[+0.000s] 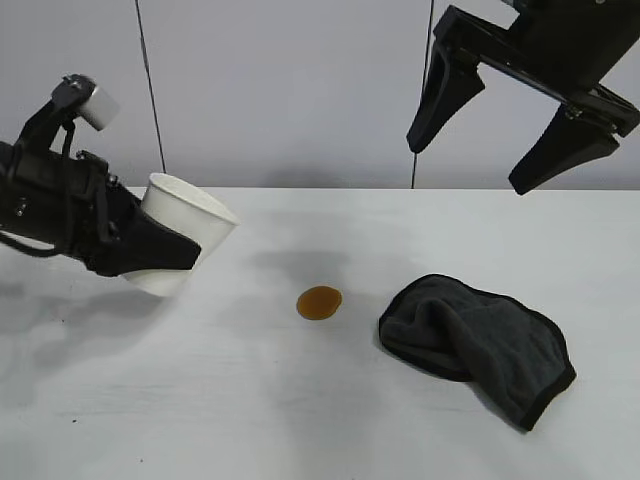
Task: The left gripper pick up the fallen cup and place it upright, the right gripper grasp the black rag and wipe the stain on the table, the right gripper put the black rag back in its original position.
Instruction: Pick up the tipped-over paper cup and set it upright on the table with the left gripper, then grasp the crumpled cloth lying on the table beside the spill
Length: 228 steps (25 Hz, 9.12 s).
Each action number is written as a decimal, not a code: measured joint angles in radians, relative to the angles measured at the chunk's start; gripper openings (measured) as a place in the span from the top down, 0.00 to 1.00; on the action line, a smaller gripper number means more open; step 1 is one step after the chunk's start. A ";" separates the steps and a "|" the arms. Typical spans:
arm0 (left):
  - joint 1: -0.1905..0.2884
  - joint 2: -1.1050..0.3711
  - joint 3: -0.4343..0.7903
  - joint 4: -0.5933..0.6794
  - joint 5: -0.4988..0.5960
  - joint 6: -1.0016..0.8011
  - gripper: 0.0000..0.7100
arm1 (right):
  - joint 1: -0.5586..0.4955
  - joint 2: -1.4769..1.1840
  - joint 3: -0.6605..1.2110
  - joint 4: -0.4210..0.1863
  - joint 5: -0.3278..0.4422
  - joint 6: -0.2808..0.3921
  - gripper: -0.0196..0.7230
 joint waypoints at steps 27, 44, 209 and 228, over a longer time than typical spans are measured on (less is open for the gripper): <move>0.108 0.331 -0.069 -0.013 0.355 0.365 0.52 | 0.000 0.000 0.000 -0.001 -0.003 0.000 0.04; 0.109 0.397 -0.074 -0.019 0.365 0.413 0.51 | 0.000 0.000 0.000 -0.002 -0.003 0.000 0.04; -0.092 -0.150 -0.421 1.109 -0.014 -2.323 0.12 | 0.149 0.338 0.000 -0.474 -0.056 0.176 0.47; -0.092 -0.150 -0.421 1.109 -0.015 -2.322 0.12 | 0.207 0.358 -0.051 -0.422 -0.116 0.182 0.96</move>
